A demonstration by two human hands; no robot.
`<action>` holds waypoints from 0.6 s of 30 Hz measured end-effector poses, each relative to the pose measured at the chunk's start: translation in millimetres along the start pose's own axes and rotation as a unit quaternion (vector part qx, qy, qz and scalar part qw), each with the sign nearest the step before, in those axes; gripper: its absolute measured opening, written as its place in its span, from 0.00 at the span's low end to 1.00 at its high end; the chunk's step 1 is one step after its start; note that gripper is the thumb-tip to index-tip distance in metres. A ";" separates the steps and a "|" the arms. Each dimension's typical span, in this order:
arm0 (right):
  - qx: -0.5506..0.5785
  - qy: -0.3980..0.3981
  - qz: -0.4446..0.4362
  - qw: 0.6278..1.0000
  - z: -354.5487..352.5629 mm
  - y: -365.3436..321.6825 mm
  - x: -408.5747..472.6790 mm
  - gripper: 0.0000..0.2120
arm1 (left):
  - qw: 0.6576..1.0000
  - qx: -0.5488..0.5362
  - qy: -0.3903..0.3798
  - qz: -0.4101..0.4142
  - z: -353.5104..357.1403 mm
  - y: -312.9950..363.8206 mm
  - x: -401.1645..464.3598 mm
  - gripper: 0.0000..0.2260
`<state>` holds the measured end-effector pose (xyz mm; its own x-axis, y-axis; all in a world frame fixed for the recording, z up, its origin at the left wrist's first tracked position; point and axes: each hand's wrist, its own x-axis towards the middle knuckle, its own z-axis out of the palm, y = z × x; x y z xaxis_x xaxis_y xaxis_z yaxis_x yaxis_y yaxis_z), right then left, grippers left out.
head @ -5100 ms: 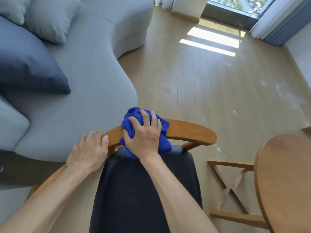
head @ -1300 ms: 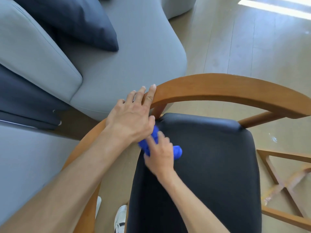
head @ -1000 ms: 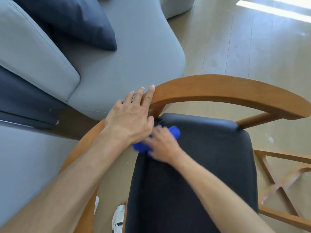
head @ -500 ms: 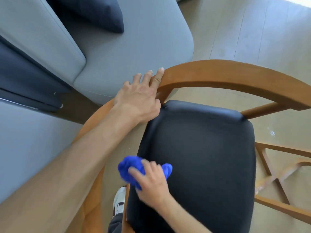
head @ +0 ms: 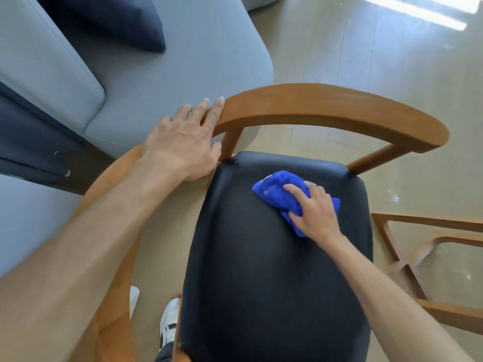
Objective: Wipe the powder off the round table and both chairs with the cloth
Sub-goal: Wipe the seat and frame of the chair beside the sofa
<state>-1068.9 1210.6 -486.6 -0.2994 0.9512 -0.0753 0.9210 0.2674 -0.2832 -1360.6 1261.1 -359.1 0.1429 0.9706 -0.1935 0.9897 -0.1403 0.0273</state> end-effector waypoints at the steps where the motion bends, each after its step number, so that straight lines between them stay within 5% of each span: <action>1: -0.003 0.029 0.088 0.996 -7.2 27.4 7.2 0.28 | 1.000 0.002 -0.001 -0.001 0.0 0.2 0.3 0.31; 5: 0.061 0.125 0.412 0.900 -14.3 90.3 -1.1 0.27 | 1.000 -0.003 -0.005 0.006 -0.4 4.0 3.4 0.32; 9: 0.092 0.185 0.513 0.833 -1.3 52.2 31.5 0.27 | 1.000 -0.006 -0.006 0.009 0.5 3.8 5.4 0.32; 14: 0.041 0.081 0.282 0.955 34.2 -76.6 83.5 0.28 | 1.000 -0.002 0.002 0.005 2.5 4.7 7.2 0.34; 18: 0.090 0.019 0.090 0.992 44.0 -117.2 67.9 0.27 | 1.000 -0.007 0.008 -0.010 2.5 2.7 4.7 0.34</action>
<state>-1208.1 1237.0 -500.6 -0.1215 0.9869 -0.1058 0.8985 0.0640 -0.4342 -1357.3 1264.8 -362.4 0.1229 0.9762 -0.1789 0.9923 -0.1181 0.0372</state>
